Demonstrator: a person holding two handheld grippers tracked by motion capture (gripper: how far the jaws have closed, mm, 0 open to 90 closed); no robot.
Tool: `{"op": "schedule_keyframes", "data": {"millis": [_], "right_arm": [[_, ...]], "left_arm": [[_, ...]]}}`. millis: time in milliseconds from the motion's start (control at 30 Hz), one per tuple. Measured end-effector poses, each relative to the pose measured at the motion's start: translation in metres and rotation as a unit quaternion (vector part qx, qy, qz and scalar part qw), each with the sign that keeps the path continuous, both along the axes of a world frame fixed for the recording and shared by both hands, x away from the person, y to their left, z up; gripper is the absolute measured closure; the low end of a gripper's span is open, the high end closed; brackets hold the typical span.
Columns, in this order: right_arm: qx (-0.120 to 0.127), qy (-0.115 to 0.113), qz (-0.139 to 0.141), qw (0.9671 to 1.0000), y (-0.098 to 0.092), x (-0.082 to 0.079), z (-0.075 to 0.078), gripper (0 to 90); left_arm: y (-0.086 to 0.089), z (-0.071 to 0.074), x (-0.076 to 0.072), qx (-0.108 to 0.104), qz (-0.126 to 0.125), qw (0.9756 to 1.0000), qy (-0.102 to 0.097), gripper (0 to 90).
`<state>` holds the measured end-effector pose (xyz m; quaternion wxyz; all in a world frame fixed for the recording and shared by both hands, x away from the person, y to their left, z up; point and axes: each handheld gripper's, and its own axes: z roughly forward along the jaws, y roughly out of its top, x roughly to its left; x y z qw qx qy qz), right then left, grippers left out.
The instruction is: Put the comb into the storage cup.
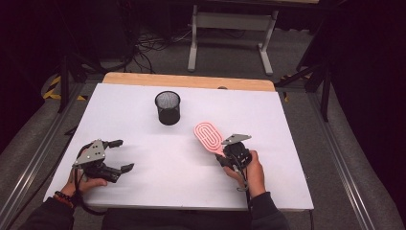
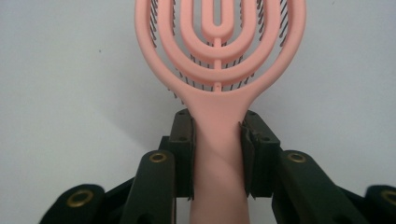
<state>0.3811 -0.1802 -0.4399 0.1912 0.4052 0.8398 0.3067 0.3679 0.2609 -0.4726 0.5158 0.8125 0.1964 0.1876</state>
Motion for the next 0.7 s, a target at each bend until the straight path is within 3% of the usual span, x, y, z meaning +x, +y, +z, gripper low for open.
{"op": "schedule_keyframes", "data": {"millis": [267,367,467,533,700], "right_arm": [[0.026,-0.067,-0.013,0.9973,-0.004,-0.003,0.005,68.9],[0.034,-0.096,-0.019,0.9946,-0.005,-0.006,0.008,68.9],[0.038,-0.108,-0.023,0.9932,-0.006,-0.007,0.009,68.9],[0.045,-0.131,-0.028,0.9899,-0.007,-0.01,0.012,68.9],[0.058,-0.156,-0.032,0.9856,-0.008,-0.013,0.015,68.9]], "left_arm": [[-0.001,-0.001,0.001,-0.004,0.005,1.0,0.002,8.1],[0.0,0.0,0.002,-0.004,0.007,1.0,-0.001,8.4],[0.0,0.0,0.002,-0.005,0.008,1.0,0.001,8.6],[-0.001,0.0,0.003,-0.006,0.009,0.9999,0.002,8.6],[-0.001,0.0,0.004,-0.009,0.012,0.9999,0.003,8.9]]}}
